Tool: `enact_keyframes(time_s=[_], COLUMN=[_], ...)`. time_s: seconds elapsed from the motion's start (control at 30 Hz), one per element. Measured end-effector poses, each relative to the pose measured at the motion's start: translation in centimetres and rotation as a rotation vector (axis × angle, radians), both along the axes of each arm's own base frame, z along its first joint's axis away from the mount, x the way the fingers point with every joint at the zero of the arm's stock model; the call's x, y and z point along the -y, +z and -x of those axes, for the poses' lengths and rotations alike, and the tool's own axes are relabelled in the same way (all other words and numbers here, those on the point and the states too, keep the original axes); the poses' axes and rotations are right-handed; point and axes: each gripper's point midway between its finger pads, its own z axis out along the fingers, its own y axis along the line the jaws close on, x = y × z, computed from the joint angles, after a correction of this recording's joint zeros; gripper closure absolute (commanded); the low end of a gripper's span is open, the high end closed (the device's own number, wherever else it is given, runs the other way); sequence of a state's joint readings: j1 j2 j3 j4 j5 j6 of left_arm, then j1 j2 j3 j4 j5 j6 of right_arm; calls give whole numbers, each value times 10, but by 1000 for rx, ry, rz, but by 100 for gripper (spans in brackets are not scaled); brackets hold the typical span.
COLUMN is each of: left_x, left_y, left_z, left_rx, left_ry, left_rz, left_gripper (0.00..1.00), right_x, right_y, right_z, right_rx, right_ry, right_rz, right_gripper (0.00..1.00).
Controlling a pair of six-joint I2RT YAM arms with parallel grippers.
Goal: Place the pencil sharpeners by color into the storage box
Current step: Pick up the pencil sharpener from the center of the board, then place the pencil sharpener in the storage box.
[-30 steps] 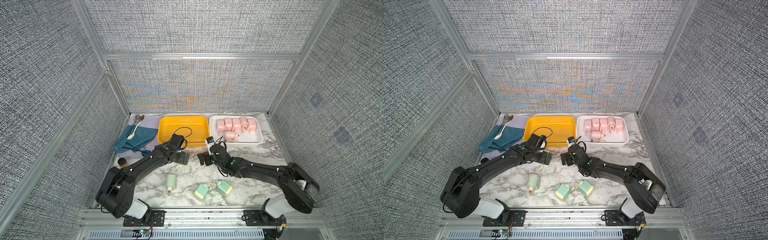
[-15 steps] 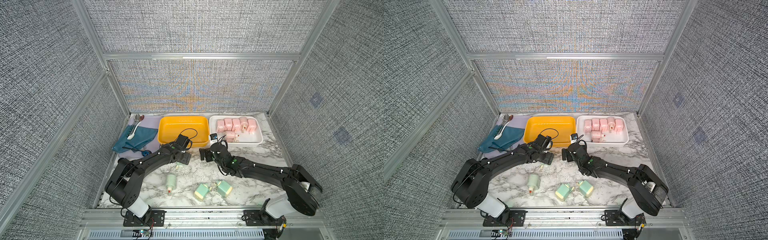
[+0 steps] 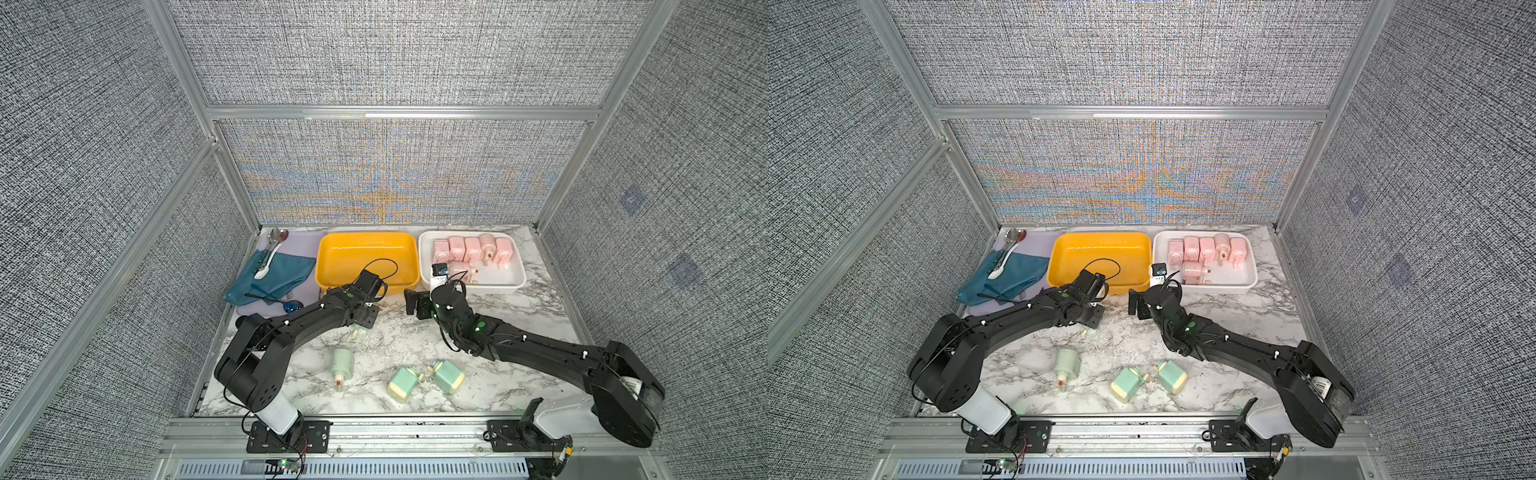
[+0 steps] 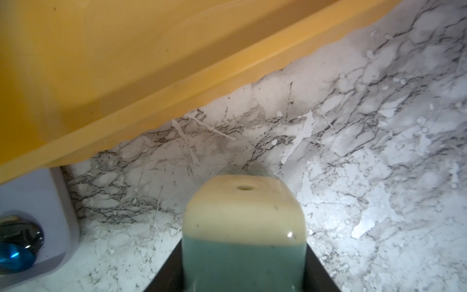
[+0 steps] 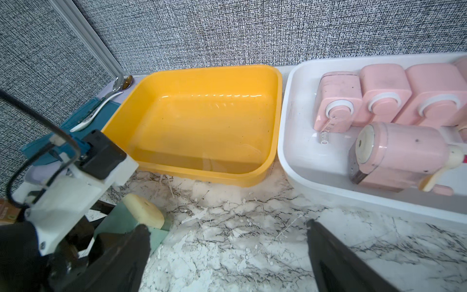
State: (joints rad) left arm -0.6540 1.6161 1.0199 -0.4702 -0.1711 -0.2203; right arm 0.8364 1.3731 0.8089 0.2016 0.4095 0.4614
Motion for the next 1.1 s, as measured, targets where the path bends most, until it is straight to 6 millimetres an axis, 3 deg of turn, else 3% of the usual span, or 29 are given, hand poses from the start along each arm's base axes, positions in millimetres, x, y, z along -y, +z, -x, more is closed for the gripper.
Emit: enact_keyframes(time_s=[0.1,0.13,0.43,0.63,0.83,1.0,1.1], left_x=[3,5,33,44,56,72,84], left_y=[9,12,73,120,129,135,130], left_z=[2,3,0,-26,-57,-82,-97], left_rx=[-8,-14,-16,63,84,105,103], left_ry=[1,2,-26,31,84,106,115], left_rz=[22,34,187,230,203,217,221], left_gripper=[96,100,100,100,100,100,100], right_x=[3,4,12,21,24,33,40], right_y=[5,3,8,21,39,37,33], right_z=[3,4,2,-5,-8,-3,2], right_rx=[18,17,65,107,138,127,119], right_ry=[-2,-2,-41,-96,-105,-115,-125], right_rz=[-29,-29,-113,-186,-201,-185,-175], right_gripper=[1,1,1,1,1,1,1])
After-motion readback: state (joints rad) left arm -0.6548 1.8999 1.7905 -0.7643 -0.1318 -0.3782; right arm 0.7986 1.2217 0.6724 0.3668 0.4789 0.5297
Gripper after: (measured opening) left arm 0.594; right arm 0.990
